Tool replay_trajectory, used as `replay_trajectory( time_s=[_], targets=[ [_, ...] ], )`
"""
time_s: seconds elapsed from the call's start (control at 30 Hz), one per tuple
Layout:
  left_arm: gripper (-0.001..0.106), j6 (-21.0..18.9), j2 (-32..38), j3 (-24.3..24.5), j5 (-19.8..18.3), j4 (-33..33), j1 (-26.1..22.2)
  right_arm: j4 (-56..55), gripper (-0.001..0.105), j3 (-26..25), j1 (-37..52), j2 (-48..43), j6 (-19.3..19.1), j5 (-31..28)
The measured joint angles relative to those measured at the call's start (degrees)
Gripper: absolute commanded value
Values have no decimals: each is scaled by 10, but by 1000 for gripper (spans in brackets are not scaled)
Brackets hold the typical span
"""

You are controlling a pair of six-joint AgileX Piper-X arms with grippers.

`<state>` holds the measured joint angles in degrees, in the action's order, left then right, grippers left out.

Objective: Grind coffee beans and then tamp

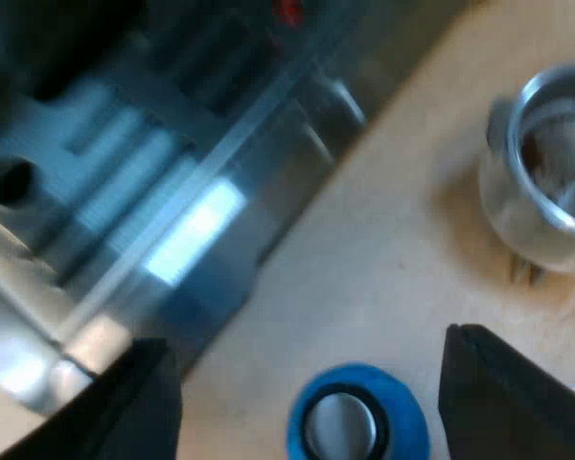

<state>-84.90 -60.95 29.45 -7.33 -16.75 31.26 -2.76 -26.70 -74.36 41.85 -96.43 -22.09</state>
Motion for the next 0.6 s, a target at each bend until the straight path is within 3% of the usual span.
replay_trajectory(
  time_s=[0.17, 0.37, 0.6],
  targets=[
    [59, 0, 105, 0, 3, -67, 0, -3, 65, -10, 0, 0, 75, 4],
    [59, -14, 203, 3, 5, -104, 0, -123, 65, -70, 0, 0, 82, 19],
    [59, -54, 248, 41, -7, -129, 0, -250, 65, -142, 2, 0, 84, 21]
  ],
)
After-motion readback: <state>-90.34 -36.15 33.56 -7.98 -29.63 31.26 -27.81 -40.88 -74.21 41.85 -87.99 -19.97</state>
